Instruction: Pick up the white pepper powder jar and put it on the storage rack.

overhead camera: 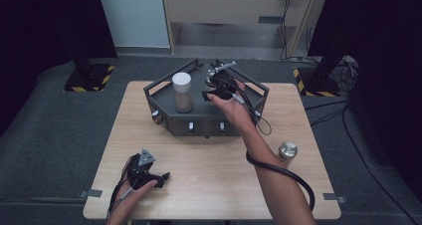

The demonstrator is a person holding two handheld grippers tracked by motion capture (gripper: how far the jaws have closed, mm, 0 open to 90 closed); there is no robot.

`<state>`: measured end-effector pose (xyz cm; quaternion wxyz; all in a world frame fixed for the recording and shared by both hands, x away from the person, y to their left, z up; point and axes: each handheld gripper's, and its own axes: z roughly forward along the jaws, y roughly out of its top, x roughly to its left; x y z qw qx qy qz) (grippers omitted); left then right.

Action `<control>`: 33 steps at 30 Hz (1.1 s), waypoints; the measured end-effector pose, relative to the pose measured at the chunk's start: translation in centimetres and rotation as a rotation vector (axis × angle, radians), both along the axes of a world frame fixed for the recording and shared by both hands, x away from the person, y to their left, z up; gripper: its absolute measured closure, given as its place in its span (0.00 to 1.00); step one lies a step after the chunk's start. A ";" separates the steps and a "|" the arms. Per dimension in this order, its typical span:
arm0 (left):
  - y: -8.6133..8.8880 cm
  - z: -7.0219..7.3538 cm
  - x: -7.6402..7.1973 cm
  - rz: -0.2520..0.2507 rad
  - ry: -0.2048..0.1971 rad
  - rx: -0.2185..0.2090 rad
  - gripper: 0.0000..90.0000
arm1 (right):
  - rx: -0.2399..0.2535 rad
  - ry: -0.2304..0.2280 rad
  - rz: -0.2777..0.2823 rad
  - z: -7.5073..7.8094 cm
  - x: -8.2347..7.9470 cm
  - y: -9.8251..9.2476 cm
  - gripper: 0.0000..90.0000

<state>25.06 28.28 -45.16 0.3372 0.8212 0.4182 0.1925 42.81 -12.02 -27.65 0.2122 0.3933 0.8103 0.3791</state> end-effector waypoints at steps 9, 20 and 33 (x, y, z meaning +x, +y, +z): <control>0.0 0.0 0.0 0.000 0.000 -0.001 0.00 | -0.006 0.000 0.009 -0.6 0.5 0.4 0.34; 0.0 0.0 0.0 0.000 0.000 0.000 0.00 | 0.002 0.012 -0.013 -1.0 1.0 0.2 0.34; 0.0 0.0 0.0 0.000 0.000 0.000 0.00 | -0.003 0.018 0.003 -1.5 1.3 0.9 0.34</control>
